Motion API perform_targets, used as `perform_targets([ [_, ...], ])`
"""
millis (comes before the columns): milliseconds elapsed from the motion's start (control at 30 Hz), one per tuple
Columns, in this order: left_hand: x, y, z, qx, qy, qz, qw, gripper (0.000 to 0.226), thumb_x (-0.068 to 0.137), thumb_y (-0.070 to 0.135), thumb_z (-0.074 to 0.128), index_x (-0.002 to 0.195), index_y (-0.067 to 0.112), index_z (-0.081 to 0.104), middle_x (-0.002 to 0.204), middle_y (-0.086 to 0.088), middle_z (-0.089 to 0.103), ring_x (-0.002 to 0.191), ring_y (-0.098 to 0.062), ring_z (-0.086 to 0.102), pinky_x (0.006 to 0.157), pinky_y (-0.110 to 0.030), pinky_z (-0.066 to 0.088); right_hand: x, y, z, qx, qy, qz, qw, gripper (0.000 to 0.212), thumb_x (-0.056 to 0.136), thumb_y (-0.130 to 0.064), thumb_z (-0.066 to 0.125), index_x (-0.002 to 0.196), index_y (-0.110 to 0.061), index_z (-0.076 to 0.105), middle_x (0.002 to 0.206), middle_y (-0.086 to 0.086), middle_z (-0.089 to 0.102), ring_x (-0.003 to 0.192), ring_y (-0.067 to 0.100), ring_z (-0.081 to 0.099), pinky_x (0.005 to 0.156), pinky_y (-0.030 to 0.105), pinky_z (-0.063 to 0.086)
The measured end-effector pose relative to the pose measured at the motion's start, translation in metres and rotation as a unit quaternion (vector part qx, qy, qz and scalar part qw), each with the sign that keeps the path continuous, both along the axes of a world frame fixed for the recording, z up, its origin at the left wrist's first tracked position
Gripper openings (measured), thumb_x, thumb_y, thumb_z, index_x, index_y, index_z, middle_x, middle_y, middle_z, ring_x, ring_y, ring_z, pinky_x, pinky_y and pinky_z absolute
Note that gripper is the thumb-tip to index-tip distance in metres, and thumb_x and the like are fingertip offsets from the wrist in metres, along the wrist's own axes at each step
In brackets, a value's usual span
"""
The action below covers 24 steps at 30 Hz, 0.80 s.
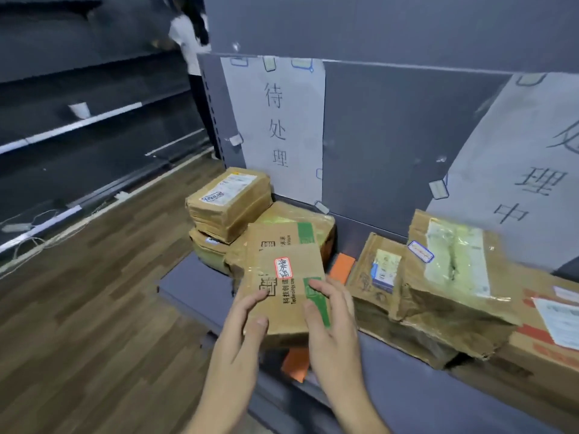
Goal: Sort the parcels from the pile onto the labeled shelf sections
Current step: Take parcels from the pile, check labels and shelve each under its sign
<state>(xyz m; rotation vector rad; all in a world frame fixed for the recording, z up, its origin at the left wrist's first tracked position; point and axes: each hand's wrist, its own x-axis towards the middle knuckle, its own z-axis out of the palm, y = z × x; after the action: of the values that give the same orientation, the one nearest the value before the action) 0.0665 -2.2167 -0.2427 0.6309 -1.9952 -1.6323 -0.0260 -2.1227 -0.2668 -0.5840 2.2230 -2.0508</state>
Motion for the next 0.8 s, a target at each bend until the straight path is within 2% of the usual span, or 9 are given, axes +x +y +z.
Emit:
perform_targets([
  [167, -0.037, -0.085, -0.003, -0.019, -0.007, -0.086, 0.996, 0.028, 0.100, 0.014, 0.043, 0.113, 0.032, 0.061, 0.117, 0.023, 0.060, 0.114, 0.004, 0.052, 0.095, -0.016, 0.041, -0.009, -0.067, -0.009, 0.027, -0.005, -0.094, 0.995, 0.028, 0.086, -0.046, 0.041, 0.110, -0.038, 0.054, 0.134, -0.010, 0.044, 0.127, -0.002, 0.038, 0.110, 0.028, 0.031],
  [233, -0.048, -0.110, -0.005, -0.010, -0.002, -0.109, 0.994, 0.030, 0.099, 0.010, 0.041, 0.113, 0.026, 0.062, 0.118, 0.017, 0.062, 0.114, 0.001, 0.053, 0.100, -0.021, 0.040, -0.008, -0.088, -0.009, 0.033, -0.015, -0.115, 0.993, 0.029, 0.087, -0.041, 0.040, 0.113, -0.036, 0.052, 0.136, -0.009, 0.040, 0.129, -0.001, 0.035, 0.110, 0.028, 0.030],
  [333, -0.061, -0.127, -0.008, -0.020, 0.004, -0.127, 0.992, 0.026, 0.099, 0.015, 0.042, 0.114, 0.023, 0.062, 0.121, 0.012, 0.061, 0.117, -0.003, 0.052, 0.104, -0.032, 0.040, -0.011, -0.103, -0.006, 0.026, -0.013, -0.143, 0.989, 0.040, 0.082, -0.051, 0.035, 0.115, -0.034, 0.050, 0.137, -0.007, 0.037, 0.133, 0.003, 0.032, 0.113, 0.031, 0.028],
  [400, -0.068, -0.137, -0.010, -0.060, 0.013, -0.120, 0.991, 0.024, 0.098, 0.020, 0.044, 0.113, 0.027, 0.061, 0.121, 0.010, 0.058, 0.117, 0.001, 0.050, 0.104, -0.028, 0.039, -0.015, -0.115, -0.006, 0.033, -0.017, -0.163, 0.986, 0.040, 0.081, -0.051, 0.034, 0.114, -0.034, 0.049, 0.136, -0.005, 0.037, 0.134, 0.008, 0.030, 0.114, 0.037, 0.026],
  [467, -0.072, -0.144, -0.012, -0.103, 0.013, -0.080, 0.991, 0.022, 0.098, 0.021, 0.047, 0.112, 0.032, 0.059, 0.117, 0.006, 0.052, 0.111, 0.007, 0.045, 0.099, -0.015, 0.036, -0.017, -0.125, -0.004, 0.056, -0.022, -0.182, 0.981, 0.031, 0.087, -0.041, 0.040, 0.115, -0.033, 0.050, 0.133, -0.004, 0.036, 0.133, 0.011, 0.029, 0.113, 0.041, 0.027],
  [533, -0.074, -0.148, -0.011, -0.126, 0.011, -0.045, 0.991, 0.020, 0.097, 0.026, 0.049, 0.111, 0.037, 0.059, 0.108, 0.004, 0.044, 0.107, -0.001, 0.044, 0.095, -0.017, 0.036, -0.021, -0.133, -0.003, 0.081, -0.032, -0.205, 0.975, 0.025, 0.094, -0.029, 0.046, 0.119, -0.029, 0.052, 0.129, -0.004, 0.036, 0.130, 0.013, 0.028, 0.112, 0.040, 0.027],
  [600, -0.077, -0.154, -0.010, -0.127, 0.002, -0.046, 0.991, 0.019, 0.097, 0.031, 0.048, 0.111, 0.038, 0.058, 0.103, 0.006, 0.039, 0.102, -0.011, 0.047, 0.094, -0.021, 0.037, -0.028, -0.141, -0.001, 0.099, -0.044, -0.222, 0.969, 0.027, 0.096, -0.023, 0.049, 0.123, -0.028, 0.053, 0.129, 0.000, 0.037, 0.130, 0.016, 0.027, 0.109, 0.032, 0.024],
  [733, -0.079, -0.165, -0.010, -0.115, -0.013, -0.067, 0.991, 0.027, 0.099, 0.031, 0.043, 0.122, 0.034, 0.056, 0.105, 0.006, 0.037, 0.104, -0.007, 0.048, 0.099, -0.025, 0.037, -0.042, -0.153, 0.006, 0.131, -0.061, -0.236, 0.961, 0.029, 0.097, -0.024, 0.047, 0.125, -0.028, 0.051, 0.130, 0.005, 0.037, 0.126, 0.019, 0.026, 0.105, 0.029, 0.021],
  [800, -0.078, -0.168, -0.010, -0.115, -0.015, -0.082, 0.990, 0.031, 0.099, 0.029, 0.043, 0.128, 0.032, 0.052, 0.108, 0.001, 0.037, 0.101, 0.002, 0.046, 0.101, -0.020, 0.035, -0.047, -0.156, 0.010, 0.135, -0.063, -0.241, 0.959, 0.030, 0.096, -0.024, 0.046, 0.126, -0.026, 0.051, 0.129, 0.006, 0.037, 0.125, 0.021, 0.027, 0.106, 0.030, 0.021],
])
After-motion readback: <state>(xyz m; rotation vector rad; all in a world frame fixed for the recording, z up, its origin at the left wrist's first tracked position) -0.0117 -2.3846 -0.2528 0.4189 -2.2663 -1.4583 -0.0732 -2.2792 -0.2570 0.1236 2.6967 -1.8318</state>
